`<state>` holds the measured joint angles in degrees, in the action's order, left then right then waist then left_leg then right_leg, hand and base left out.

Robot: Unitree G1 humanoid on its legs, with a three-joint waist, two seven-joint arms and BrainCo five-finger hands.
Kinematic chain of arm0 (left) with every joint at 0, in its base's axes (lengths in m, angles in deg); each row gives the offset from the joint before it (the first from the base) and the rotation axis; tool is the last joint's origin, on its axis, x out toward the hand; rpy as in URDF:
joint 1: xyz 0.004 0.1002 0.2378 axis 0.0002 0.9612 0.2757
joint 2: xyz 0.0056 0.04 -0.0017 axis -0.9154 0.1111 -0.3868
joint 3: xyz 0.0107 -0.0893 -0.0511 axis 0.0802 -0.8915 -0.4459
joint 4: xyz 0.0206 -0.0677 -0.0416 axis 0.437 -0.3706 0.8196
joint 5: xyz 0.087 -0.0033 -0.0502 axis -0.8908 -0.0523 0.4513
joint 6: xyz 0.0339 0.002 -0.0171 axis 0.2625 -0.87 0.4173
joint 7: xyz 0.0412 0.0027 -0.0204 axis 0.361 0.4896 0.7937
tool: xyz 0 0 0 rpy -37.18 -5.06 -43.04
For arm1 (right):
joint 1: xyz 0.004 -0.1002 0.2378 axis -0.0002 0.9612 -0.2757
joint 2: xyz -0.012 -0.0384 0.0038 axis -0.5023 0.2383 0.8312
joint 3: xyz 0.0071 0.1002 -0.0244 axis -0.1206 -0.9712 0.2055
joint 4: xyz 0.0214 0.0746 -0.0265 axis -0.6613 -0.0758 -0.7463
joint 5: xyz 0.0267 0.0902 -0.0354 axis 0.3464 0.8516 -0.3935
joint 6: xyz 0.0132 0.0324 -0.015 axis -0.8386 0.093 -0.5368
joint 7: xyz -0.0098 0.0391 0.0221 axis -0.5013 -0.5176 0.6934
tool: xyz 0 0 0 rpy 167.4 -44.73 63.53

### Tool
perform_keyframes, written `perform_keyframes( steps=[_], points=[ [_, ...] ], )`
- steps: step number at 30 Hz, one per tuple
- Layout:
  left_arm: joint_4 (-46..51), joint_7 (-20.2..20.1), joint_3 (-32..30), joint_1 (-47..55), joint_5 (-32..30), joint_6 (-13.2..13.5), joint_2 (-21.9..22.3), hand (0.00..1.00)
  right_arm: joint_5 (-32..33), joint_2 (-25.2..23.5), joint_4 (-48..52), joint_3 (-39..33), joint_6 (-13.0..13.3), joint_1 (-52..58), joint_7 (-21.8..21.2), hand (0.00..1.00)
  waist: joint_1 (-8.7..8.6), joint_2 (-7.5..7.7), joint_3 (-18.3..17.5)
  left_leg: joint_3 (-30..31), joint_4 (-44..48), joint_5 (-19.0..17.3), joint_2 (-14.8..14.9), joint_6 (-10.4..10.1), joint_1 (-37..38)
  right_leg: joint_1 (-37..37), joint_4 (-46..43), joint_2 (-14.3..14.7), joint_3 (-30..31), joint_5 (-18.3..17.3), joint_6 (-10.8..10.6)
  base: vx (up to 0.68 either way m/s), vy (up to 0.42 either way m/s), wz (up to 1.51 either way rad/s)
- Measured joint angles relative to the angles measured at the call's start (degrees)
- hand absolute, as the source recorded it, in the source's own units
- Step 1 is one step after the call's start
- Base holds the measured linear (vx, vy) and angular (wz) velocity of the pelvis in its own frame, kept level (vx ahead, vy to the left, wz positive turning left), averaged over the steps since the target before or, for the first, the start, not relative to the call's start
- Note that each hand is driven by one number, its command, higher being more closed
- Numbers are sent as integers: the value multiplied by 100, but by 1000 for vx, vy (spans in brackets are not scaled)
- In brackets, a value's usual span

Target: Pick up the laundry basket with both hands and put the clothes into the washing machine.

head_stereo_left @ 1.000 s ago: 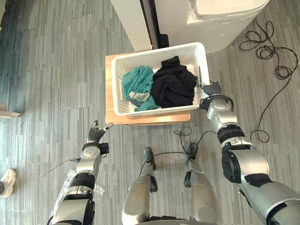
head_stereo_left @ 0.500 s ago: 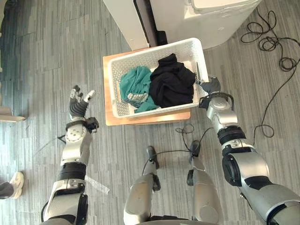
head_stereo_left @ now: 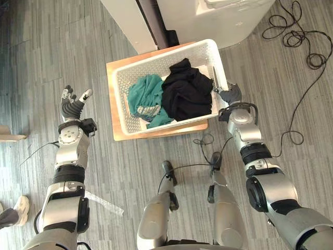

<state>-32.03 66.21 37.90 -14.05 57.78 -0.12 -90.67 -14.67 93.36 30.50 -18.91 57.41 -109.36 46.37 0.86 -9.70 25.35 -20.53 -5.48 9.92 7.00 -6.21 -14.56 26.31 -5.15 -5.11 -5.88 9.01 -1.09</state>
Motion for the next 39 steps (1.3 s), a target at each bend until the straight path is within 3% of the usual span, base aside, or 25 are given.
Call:
perform_keyframes(
  steps=[7,10,16,24,39],
  points=[
    [-807,-14,-1,-455,-121,-199,11,0,2,-67,252,38,86,164,24,100,-47,10,2,-77,-21,0,11,0,-90,324,-401,4,94,-193,21,3,-40,-6],
    [-1015,-98,3,-607,-177,-266,45,0,6,-168,316,126,112,217,63,100,-173,28,6,-123,-36,-1,10,-2,-97,411,-541,-10,125,-277,-4,19,-40,-3],
    [-1206,-108,13,-1141,-174,-307,464,0,3,-349,750,474,142,400,167,100,-323,100,20,-326,-37,-14,25,-18,-168,634,-708,-10,261,-347,6,24,-35,-9],
    [-1395,165,-37,-1322,-176,-400,497,0,-13,-402,1249,658,145,674,320,100,-349,227,41,-591,-39,-88,17,-111,-169,817,-821,21,442,-394,11,15,-35,-12],
    [-1398,292,-375,-1317,-192,-507,603,0,-129,-395,1582,822,144,949,452,100,-357,315,19,-710,-38,-92,18,-112,-155,818,-775,27,486,-389,7,17,-23,-1]
  ],
)
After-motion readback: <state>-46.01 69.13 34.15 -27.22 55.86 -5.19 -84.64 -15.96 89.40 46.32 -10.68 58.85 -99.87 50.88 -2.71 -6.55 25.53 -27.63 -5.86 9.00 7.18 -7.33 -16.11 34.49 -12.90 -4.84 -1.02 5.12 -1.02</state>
